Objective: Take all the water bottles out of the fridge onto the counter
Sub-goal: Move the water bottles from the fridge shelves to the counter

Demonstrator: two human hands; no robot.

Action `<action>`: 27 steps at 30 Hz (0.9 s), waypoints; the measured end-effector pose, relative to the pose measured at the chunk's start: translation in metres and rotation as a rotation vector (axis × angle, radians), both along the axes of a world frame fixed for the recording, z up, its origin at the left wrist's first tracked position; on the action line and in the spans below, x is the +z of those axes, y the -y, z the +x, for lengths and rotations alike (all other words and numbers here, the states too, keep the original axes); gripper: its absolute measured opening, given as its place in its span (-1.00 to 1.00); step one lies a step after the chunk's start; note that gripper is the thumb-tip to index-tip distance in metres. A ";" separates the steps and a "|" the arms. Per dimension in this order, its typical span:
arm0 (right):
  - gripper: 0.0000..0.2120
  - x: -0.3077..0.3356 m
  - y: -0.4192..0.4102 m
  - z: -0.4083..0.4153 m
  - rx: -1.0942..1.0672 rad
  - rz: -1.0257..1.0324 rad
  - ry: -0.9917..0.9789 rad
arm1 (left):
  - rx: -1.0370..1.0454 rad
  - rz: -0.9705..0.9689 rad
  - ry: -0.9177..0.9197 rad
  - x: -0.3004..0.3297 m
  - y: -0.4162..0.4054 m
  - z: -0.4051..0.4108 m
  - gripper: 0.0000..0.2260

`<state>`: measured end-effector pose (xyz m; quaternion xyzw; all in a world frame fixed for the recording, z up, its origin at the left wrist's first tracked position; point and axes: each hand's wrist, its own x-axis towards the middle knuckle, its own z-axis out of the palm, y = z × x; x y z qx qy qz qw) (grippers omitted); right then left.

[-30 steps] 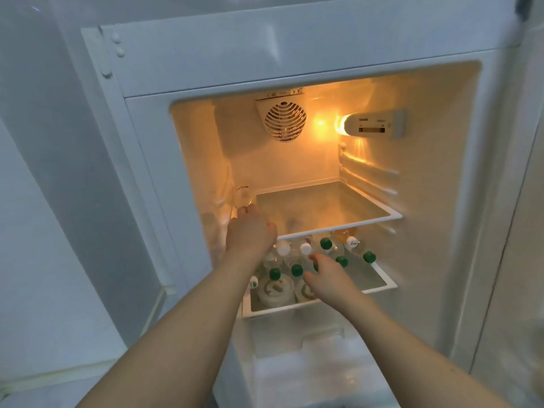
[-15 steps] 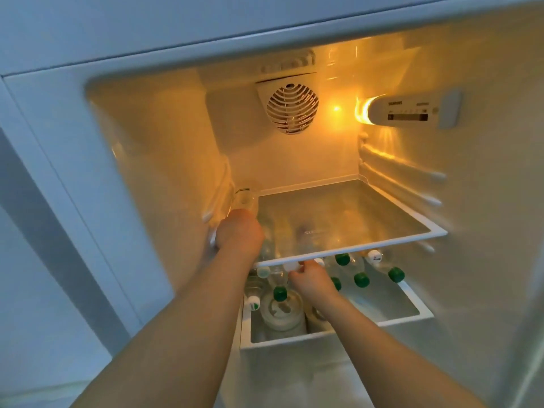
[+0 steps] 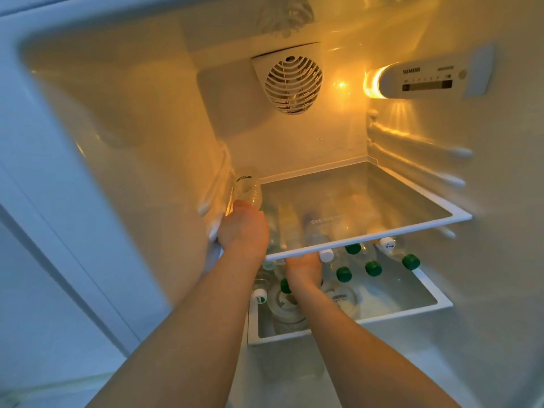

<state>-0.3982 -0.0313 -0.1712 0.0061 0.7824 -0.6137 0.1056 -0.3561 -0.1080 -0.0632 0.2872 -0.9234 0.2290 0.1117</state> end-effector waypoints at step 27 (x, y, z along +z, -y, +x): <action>-0.75 0.024 -0.108 0.080 -0.255 -0.121 -0.265 | -0.129 0.327 -0.333 0.025 -0.041 0.058 -0.71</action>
